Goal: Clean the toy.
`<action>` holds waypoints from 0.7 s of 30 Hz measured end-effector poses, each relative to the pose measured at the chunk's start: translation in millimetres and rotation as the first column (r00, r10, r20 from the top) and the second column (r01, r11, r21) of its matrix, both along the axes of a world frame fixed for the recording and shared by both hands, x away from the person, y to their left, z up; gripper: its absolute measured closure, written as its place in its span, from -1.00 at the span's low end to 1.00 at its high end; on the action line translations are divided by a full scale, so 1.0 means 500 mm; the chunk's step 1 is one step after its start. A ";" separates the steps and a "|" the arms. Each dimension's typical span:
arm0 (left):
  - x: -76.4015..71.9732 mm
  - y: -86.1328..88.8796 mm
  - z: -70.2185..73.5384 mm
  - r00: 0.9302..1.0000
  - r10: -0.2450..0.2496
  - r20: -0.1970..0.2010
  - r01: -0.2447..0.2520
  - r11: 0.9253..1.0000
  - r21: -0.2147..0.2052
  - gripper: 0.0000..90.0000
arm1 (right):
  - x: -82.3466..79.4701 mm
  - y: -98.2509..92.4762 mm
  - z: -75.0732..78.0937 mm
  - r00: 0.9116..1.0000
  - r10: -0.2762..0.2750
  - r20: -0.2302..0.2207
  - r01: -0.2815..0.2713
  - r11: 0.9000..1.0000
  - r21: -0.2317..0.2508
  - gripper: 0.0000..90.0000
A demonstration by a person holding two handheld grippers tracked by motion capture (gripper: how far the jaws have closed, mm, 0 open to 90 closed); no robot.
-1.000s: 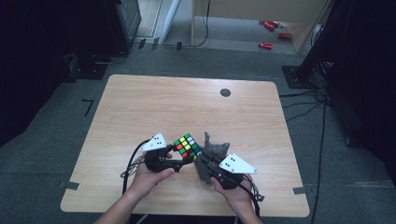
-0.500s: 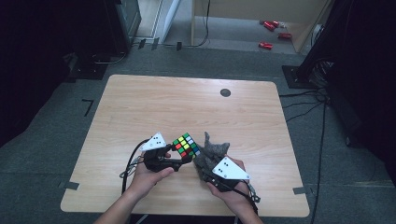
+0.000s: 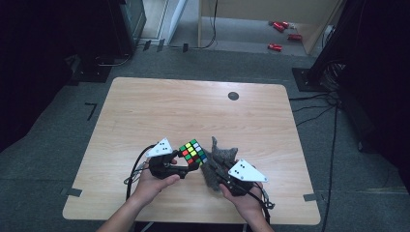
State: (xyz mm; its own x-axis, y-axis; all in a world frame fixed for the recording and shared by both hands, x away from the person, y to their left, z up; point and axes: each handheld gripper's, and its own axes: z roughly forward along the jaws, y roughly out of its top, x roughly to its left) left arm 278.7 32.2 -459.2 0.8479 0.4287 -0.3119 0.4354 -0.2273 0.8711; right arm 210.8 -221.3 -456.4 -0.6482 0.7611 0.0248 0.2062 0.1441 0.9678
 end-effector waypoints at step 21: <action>0.006 0.003 0.001 0.996 0.058 -0.069 -0.064 0.995 -0.081 -0.22 | 0.006 0.058 -0.054 1.000 -0.022 -0.009 0.020 0.985 -0.169 -0.62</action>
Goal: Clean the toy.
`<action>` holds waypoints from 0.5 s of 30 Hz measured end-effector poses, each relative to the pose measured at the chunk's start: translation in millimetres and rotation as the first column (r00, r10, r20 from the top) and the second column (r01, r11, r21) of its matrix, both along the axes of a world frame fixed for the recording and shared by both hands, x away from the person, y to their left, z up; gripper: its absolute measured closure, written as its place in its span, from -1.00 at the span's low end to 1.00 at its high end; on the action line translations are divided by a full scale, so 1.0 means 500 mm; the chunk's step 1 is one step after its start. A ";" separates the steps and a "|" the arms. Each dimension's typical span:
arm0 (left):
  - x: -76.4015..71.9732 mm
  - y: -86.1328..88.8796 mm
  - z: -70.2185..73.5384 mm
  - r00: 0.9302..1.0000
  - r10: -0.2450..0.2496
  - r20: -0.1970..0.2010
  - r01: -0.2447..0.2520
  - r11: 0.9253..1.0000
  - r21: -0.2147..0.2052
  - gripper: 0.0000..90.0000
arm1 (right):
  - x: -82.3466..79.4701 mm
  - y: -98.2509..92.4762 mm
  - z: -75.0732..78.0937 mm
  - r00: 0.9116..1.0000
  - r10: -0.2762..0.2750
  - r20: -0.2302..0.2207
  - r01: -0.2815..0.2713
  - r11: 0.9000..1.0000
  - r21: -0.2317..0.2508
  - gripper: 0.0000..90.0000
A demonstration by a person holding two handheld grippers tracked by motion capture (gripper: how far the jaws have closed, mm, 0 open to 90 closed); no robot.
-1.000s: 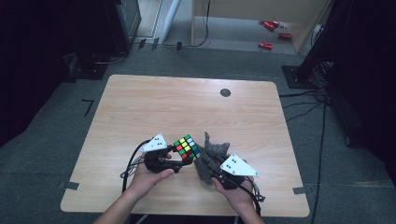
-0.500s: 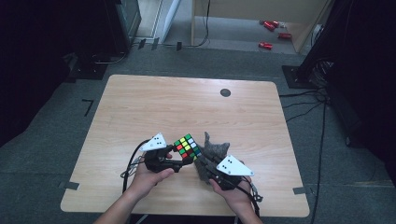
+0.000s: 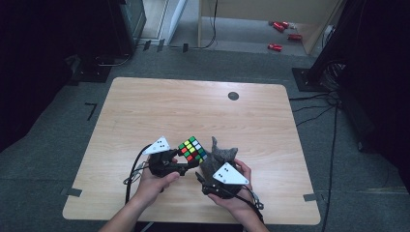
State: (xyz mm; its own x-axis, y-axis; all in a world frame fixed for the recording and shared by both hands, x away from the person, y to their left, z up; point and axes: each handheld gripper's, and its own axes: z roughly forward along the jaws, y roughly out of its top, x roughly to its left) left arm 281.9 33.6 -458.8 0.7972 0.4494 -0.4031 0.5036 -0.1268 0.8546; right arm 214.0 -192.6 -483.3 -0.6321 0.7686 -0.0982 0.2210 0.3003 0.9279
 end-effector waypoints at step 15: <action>-0.014 -0.033 -0.006 0.995 -0.045 -0.094 0.042 0.999 -0.027 -0.22 | -0.011 0.022 -0.001 0.983 -0.039 0.177 0.027 0.997 0.068 -0.29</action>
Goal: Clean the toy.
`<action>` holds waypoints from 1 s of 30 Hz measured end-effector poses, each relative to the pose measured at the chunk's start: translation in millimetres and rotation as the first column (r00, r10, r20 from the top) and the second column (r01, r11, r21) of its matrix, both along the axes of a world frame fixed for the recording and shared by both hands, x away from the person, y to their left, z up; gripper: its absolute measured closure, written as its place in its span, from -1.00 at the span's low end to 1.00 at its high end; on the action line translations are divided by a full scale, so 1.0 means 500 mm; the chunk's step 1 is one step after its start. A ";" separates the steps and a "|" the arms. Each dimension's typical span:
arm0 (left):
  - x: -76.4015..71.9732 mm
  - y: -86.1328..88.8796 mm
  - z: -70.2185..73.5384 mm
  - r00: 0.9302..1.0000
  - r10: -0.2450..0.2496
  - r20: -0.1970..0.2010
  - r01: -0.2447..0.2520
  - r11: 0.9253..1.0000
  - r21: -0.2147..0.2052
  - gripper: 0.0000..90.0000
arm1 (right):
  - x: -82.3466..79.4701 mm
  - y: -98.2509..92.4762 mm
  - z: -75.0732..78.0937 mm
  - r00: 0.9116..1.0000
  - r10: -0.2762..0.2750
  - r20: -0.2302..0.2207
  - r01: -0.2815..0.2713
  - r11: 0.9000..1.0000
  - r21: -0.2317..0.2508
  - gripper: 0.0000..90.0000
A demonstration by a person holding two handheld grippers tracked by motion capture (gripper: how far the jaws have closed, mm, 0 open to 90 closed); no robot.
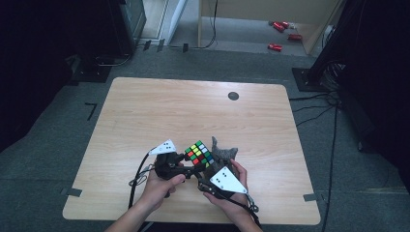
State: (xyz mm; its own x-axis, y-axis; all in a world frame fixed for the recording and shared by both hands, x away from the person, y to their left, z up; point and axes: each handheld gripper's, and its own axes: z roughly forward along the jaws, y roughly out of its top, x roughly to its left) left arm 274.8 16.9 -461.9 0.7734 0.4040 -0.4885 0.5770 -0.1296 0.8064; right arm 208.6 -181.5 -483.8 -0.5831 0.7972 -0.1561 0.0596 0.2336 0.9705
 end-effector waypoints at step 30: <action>0.010 0.045 0.012 0.975 0.027 0.223 -0.039 0.998 0.054 -0.63 | 0.012 -0.116 0.038 0.997 -0.033 -0.074 0.033 0.999 0.008 -0.22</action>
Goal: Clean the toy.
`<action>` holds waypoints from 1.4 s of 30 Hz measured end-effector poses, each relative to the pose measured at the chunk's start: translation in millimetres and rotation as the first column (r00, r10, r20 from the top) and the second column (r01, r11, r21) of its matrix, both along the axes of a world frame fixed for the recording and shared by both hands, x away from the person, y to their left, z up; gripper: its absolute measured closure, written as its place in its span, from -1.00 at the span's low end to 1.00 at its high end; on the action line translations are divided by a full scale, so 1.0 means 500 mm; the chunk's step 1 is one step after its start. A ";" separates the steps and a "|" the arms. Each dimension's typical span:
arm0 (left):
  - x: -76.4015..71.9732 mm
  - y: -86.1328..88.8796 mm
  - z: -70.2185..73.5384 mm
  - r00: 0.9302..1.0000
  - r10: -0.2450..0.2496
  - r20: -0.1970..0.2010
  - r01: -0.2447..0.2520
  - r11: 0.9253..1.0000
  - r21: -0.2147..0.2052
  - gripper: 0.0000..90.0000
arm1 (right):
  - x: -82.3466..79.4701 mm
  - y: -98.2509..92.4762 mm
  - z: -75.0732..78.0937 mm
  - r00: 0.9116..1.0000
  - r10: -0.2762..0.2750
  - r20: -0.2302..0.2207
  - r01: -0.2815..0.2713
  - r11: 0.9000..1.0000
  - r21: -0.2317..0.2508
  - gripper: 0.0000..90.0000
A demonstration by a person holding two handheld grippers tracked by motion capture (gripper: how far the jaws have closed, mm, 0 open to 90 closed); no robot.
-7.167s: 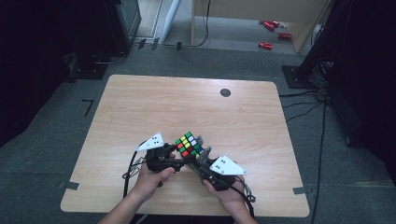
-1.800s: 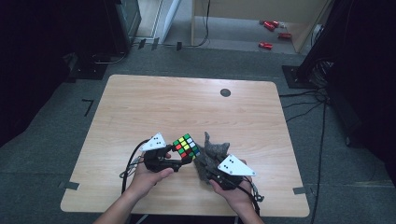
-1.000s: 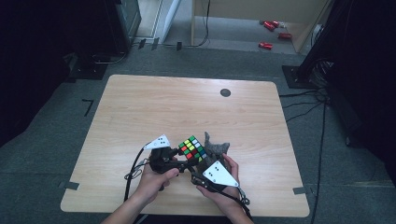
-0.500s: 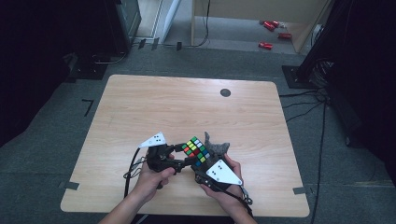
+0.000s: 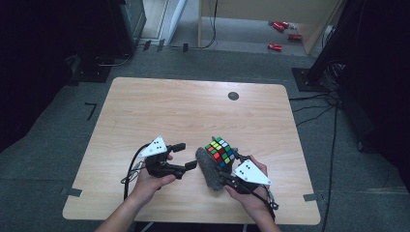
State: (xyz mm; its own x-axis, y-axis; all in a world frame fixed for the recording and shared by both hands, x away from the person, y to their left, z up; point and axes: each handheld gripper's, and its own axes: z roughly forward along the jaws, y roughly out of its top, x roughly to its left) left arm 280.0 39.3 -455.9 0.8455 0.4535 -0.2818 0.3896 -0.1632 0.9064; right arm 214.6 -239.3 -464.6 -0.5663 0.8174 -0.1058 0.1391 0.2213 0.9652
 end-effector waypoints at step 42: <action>-0.064 -0.099 -0.056 0.808 -0.119 0.577 -0.003 0.979 0.206 -0.67 | -0.020 0.037 0.015 0.932 0.177 -0.317 -0.104 0.967 0.234 -0.22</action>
State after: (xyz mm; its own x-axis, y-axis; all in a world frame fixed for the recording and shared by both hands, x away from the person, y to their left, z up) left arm 248.1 -10.3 -484.0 0.8479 0.3908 0.3582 -0.2182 -0.3586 0.9076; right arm 204.7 -220.7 -457.3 -0.6496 0.7093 0.2737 0.4426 0.0601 0.8947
